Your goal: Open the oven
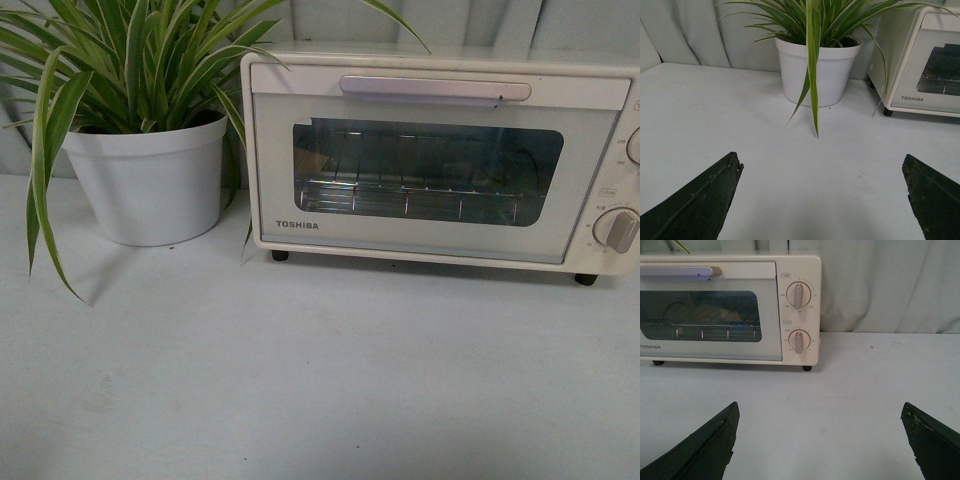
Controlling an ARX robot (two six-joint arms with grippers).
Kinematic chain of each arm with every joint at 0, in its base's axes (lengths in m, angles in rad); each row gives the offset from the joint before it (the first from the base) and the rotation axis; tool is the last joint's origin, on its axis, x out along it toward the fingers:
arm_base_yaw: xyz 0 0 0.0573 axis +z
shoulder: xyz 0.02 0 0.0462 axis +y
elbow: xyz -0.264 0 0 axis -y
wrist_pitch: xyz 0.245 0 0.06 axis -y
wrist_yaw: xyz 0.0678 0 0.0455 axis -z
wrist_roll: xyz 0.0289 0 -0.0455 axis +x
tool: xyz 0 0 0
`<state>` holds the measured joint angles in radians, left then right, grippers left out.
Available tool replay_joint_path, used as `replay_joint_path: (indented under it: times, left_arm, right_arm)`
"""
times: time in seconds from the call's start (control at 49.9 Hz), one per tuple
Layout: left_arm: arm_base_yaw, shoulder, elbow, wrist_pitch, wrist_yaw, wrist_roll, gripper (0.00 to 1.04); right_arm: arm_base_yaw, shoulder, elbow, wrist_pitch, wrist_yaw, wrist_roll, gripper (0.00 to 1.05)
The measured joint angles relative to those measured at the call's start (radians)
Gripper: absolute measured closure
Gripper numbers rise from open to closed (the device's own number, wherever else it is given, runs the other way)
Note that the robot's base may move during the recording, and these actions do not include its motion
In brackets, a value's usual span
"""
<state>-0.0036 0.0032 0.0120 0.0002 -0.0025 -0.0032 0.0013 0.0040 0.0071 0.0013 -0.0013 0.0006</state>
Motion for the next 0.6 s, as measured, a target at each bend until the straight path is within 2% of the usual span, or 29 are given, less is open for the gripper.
replay_joint_path:
  times: [0.602]
  left_arm:
    - [0.000,0.000,0.000,0.000,0.000,0.000,0.06]
  right_arm:
    - [0.000,0.000,0.000,0.000,0.000,0.000,0.09]
